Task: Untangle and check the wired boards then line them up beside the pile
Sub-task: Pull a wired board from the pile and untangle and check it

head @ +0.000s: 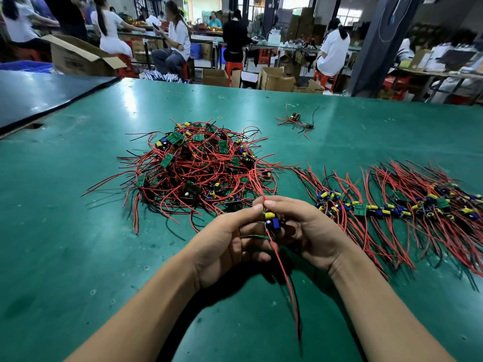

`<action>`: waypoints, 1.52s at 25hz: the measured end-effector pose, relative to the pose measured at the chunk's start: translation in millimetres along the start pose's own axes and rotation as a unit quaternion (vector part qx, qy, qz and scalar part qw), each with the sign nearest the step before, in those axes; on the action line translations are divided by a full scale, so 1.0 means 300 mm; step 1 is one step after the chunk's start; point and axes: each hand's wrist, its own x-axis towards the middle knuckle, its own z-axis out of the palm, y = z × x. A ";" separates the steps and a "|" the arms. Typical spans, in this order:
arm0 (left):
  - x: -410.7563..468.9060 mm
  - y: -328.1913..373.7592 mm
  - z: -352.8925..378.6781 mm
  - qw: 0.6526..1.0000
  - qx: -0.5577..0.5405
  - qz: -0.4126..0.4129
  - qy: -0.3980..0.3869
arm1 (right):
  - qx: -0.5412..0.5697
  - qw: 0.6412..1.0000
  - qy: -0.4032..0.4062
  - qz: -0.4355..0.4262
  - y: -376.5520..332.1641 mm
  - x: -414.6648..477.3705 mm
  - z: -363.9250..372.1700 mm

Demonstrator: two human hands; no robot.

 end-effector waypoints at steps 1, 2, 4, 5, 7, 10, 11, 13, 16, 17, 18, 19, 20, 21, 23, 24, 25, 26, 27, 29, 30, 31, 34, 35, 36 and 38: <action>0.003 -0.003 0.003 1.000 0.008 0.011 0.010 | 0.000 1.000 0.002 0.006 0.002 -0.001 0.004; 0.004 -0.005 0.006 0.999 0.016 0.023 0.018 | 0.003 1.000 0.007 0.012 0.003 -0.002 0.007; 0.005 -0.005 0.008 0.999 0.025 0.033 0.030 | 0.006 0.999 0.025 0.022 0.004 0.001 0.011; 0.005 -0.004 0.007 0.999 0.028 0.033 0.031 | 0.002 0.999 0.039 0.025 0.004 0.002 0.014; 0.006 -0.005 0.005 0.998 0.038 0.039 0.034 | 0.000 0.998 0.062 0.024 0.004 0.004 0.016; 0.010 -0.014 0.004 0.994 0.058 0.069 0.067 | -0.006 0.997 0.071 0.008 0.002 0.004 0.016; 0.012 -0.016 0.003 0.992 0.063 0.079 0.076 | -0.016 0.997 0.073 0.002 0.002 0.004 0.015; 0.012 -0.014 0.005 0.989 0.069 0.094 0.086 | -0.026 0.997 0.076 -0.007 0.005 0.009 0.012; 0.014 -0.013 0.009 0.988 0.073 0.099 0.092 | -0.026 0.996 0.081 -0.008 0.010 0.015 0.010; 0.014 -0.014 0.009 0.988 0.077 0.097 0.096 | -0.019 0.997 0.077 -0.007 0.012 0.016 0.012; 0.014 -0.016 0.010 0.987 0.079 0.094 0.100 | -0.011 0.998 0.069 -0.006 0.013 0.015 0.015; 0.017 -0.018 0.008 0.987 0.081 0.092 0.103 | -0.003 0.998 0.060 -0.005 0.014 0.014 0.019; 0.017 -0.018 0.007 0.987 0.082 0.091 0.105 | 0.002 0.999 0.052 -0.003 0.013 0.013 0.023; 0.018 -0.019 0.005 0.987 0.082 0.091 0.106 | 0.002 0.999 0.047 0.001 0.012 0.011 0.026; 0.020 -0.020 0.005 0.986 0.082 0.094 0.109 | -0.012 0.999 0.049 0.010 0.008 0.009 0.025; 0.019 -0.022 0.006 0.986 0.083 0.094 0.113 | -0.021 0.998 0.055 0.014 0.010 0.010 0.024; 0.021 -0.024 0.005 0.985 0.085 0.095 0.118 | -0.029 0.998 0.062 0.014 0.014 0.012 0.023; 0.022 -0.026 0.006 0.984 0.087 0.094 0.122 | -0.037 0.997 0.069 0.012 0.021 0.014 0.024; 0.024 -0.028 0.006 0.983 0.093 0.095 0.124 | -0.043 0.996 0.075 0.003 0.031 0.019 0.027; 0.024 -0.032 0.011 0.982 0.110 0.092 0.123 | -0.062 0.993 0.095 -0.024 0.049 0.026 0.029; 0.023 -0.033 0.013 0.982 0.116 0.091 0.122 | -0.083 0.989 0.114 -0.035 0.051 0.029 0.028; 0.022 -0.035 0.015 0.981 0.122 0.090 0.120 | -0.113 0.983 0.139 -0.043 0.049 0.032 0.023; 0.012 -0.030 0.020 0.980 0.147 0.084 0.105 | -0.219 0.951 0.211 -0.062 0.032 0.038 -0.012; 0.010 -0.028 0.020 0.980 0.150 0.080 0.099 | -0.238 0.943 0.224 -0.070 0.030 0.040 -0.023; 0.007 -0.025 0.021 0.981 0.150 0.076 0.094 | -0.245 0.938 0.232 -0.078 0.028 0.041 -0.028; 0.004 -0.018 0.021 0.983 0.148 0.070 0.090 | -0.237 0.936 0.244 -0.092 0.032 0.048 -0.025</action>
